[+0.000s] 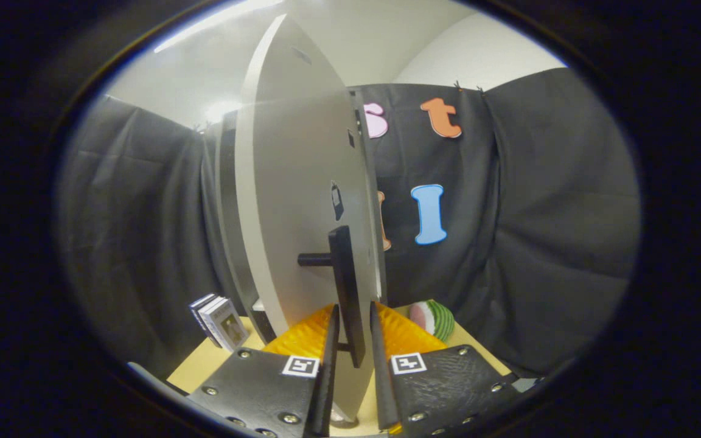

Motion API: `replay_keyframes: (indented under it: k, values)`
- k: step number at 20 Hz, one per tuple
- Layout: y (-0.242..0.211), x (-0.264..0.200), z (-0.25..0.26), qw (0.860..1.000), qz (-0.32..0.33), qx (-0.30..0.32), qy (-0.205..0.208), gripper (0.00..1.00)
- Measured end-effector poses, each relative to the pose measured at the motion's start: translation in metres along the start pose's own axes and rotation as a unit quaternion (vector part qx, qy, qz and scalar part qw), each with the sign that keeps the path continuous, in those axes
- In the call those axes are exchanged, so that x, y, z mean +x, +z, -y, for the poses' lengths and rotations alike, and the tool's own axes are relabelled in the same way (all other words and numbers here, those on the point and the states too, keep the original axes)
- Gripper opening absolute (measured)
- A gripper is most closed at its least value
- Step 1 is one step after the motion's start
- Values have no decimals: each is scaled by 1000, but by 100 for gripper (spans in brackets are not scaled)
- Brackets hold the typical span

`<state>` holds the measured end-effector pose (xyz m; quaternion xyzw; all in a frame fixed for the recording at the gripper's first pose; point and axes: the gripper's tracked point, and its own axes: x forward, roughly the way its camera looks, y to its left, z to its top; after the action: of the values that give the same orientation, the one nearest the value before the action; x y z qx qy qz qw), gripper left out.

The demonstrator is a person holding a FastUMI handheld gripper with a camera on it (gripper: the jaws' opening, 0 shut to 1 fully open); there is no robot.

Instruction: Open the shoe cabinet door, grab the shoes and put them into the shoe cabinet, then close the shoe cabinet door.

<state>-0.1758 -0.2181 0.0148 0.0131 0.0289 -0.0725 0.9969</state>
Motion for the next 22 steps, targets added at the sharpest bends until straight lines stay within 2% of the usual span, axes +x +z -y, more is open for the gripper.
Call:
replay_keyframes:
  k: [2,14,18,22]
  values:
    - [6,-1,19,1000,3,2,-19,10]
    - [24,-36,102,997,28,12,-75,9]
    - [29,-46,93,998,40,7,-51,10]
    - [30,-56,62,999,49,2,-8,9]
